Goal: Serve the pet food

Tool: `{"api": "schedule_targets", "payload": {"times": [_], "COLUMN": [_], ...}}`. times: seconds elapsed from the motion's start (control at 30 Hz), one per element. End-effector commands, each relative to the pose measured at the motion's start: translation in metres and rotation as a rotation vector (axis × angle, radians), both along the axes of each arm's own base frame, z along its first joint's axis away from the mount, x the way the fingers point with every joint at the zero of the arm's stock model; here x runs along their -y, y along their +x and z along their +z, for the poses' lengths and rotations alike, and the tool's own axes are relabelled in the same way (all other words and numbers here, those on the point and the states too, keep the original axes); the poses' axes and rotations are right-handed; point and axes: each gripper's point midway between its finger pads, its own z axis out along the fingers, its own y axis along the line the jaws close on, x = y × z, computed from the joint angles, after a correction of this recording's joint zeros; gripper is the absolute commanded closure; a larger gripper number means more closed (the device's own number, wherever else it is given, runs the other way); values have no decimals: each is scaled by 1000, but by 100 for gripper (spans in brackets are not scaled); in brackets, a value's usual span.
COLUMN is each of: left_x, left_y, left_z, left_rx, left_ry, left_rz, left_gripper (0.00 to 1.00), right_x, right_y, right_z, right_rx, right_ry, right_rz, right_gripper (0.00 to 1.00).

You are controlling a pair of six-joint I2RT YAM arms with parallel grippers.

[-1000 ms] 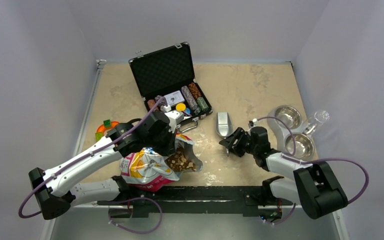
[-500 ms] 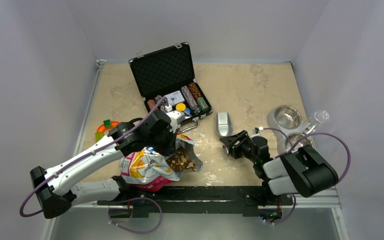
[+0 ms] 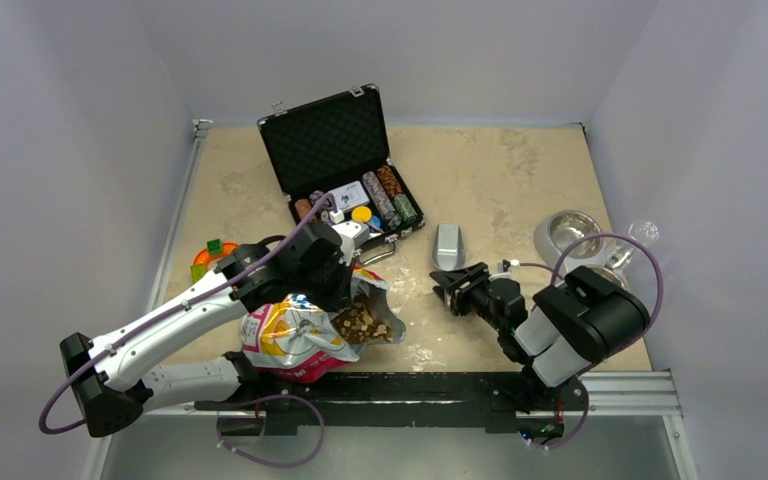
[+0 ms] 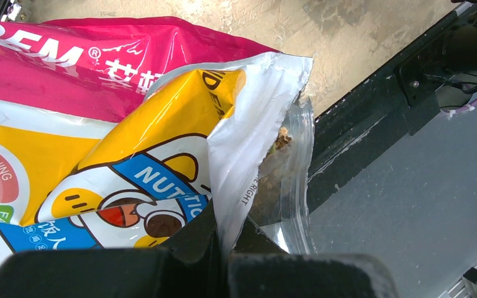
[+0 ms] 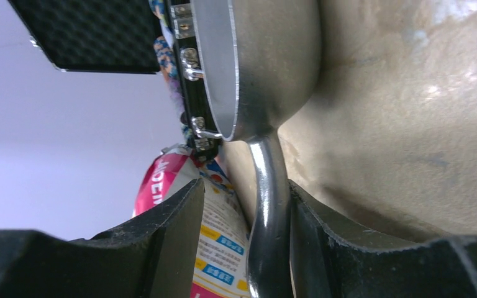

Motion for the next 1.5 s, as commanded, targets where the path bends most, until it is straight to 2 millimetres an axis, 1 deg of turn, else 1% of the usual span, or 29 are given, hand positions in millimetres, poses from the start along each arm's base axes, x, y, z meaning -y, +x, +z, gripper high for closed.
{"api": "schedule_targets", "payload": {"times": [0.0, 0.13, 0.23, 0.33, 0.53, 0.57, 0.63, 0.77, 0.8, 0.9, 1.1, 1.23, 1.47], "left_x": [8, 9, 10, 11, 14, 14, 16, 19, 19, 20, 20, 18, 14], "left_y": [-9, -7, -7, -6, -6, -6, -5, -5, -5, -6, -7, -8, -9], "left_z": [22, 22, 22, 22, 21, 21, 22, 21, 21, 20, 20, 21, 22], "left_rx": [1, 2, 0, -3, -6, -8, -9, -15, -16, -22, -25, -20, -13], "left_ry": [-74, -76, -78, -77, -79, -80, -84, -88, -90, -91, -92, -90, -86], "left_rz": [-41, -39, -41, -41, -43, -45, -47, -50, -52, -55, -62, -62, -57], "left_gripper": [100, 100, 100, 100, 100, 100, 100, 100, 100, 100, 100, 100, 100], "right_x": [39, 42, 47, 54, 59, 61, 64, 71, 74, 78, 82, 82, 84], "right_y": [-40, -40, -45, -49, -47, -48, -46, -51, -54, -56, -58, -58, -49], "right_z": [-35, -37, -47, -55, -45, -47, -44, -51, -57, -60, -66, -68, -60], "right_rx": [-117, -129, -190, -215, -182, -191, -176, -216, -238, -248, -264, -261, -217], "right_ry": [-67, -75, -85, -120, -113, -122, -121, -133, -145, -165, -192, -205, -198], "right_rz": [-89, -104, -129, -146, -173, -182, -197, -224, -233, -242, -251, -246, -260], "right_gripper": [47, 50, 54, 54, 54, 54, 54, 58, 58, 58, 49, 48, 50]}}
